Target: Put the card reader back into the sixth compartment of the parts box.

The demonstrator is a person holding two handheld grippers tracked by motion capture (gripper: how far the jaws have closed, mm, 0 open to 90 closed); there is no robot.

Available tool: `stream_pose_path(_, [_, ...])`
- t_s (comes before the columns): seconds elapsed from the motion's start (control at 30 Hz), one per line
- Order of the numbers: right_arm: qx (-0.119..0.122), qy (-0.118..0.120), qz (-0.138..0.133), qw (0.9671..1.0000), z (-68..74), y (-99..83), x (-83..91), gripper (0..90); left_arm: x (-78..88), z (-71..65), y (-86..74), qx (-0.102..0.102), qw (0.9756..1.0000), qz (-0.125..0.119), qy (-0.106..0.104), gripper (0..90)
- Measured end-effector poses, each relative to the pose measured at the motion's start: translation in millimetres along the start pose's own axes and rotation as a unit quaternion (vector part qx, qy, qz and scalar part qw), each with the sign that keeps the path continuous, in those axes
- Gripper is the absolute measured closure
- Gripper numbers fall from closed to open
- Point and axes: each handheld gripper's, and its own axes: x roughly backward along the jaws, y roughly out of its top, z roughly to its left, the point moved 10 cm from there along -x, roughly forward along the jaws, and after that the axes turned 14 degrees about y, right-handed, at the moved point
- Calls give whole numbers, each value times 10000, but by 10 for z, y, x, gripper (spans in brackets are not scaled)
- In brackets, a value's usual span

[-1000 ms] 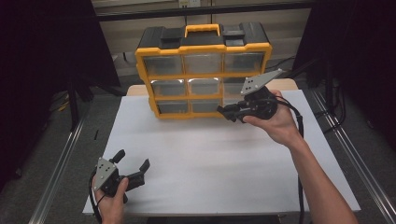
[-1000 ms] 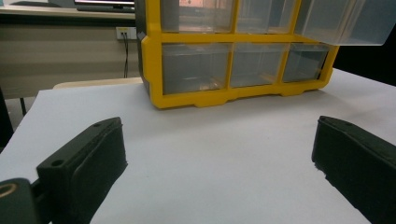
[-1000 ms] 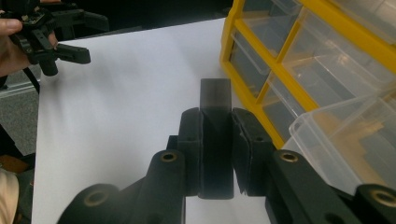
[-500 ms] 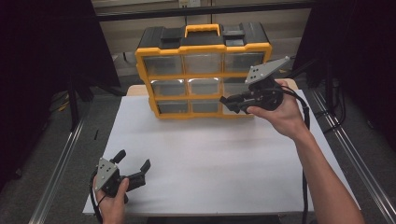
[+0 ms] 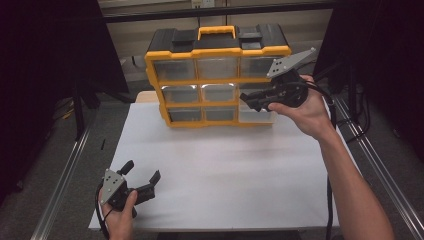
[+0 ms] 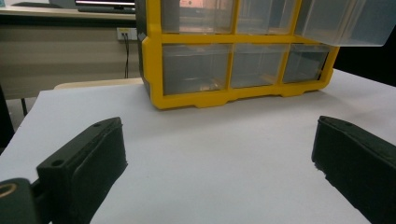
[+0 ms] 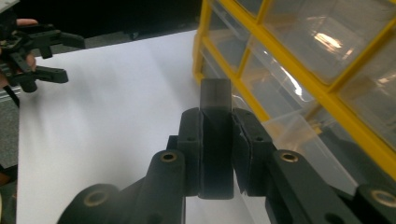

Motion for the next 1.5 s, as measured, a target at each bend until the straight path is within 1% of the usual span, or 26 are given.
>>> stream_pose_path(0.07, [-5, -17, -20, 10000, -15, 22, 25, 738, -2, -3, 1, 30, 10000, 2, 4, 30])
stream_pose_path(0.2, [31, -69, 55, 10000, -21, 43, 26, 738, -4, -3, 3, 20, 10000, -2, -1, 33])
stream_pose_path(0.23, [22, -85, 77, 9999, -28, 44, 24, 738, -3, 5, 6, -11, 10000, -6, 18, 33])
stream_pose_path(0.4, [-75, -181, 215, 9996, -120, 45, 47, 738, -7, 13, -1, 3, 10000, 7, 16, 33])
stream_pose_path(0.53, [-153, -242, 205, 9994, -198, 77, 96, 738, -9, -1, 0, 9, 10000, 5, -8, 33])
stream_pose_path(0.57, [-153, -242, 205, 9994, -198, 77, 96, 738, -9, -5, -2, 11, 10000, 7, -10, 33])
stream_pose_path(0.73, [-209, -305, 285, 9989, -261, 85, 113, 738, -9, 6, -4, -9, 10000, 16, -2, 33])
stream_pose_path(1.0, [-337, -358, 456, 9977, -394, 44, 92, 738, -10, 1, -2, 3, 10000, 8, -10, 33])
stream_pose_path(1.13, [-415, -389, 488, 9972, -446, 49, 97, 738, -8, 5, -1, 3, 10000, 3, 2, 33])
stream_pose_path(1.2, [-420, -380, 511, 9971, -463, 55, 93, 738, -7, 8, -2, -8, 10000, 8, 4, 33])
stream_pose_path(1.27, [-435, -373, 544, 9969, -477, 57, 84, 738, -7, -2, 0, 22, 10000, -2, -14, 33])
stream_pose_path(1.37, [-447, -388, 652, 9961, -502, 41, 56, 738, -5, 5, 1, -2, 10000, -3, -7, 33])
stream_pose_path(1.47, [-443, -359, 717, 9958, -511, 21, 23, 738, 0, -2, -3, 33, 10000, 24, -44, 33])
stream_pose_path(1.5, [-448, -360, 745, 9956, -517, 12, 8, 738, -1, -10, 1, 48, 10000, -1, -39, 32])
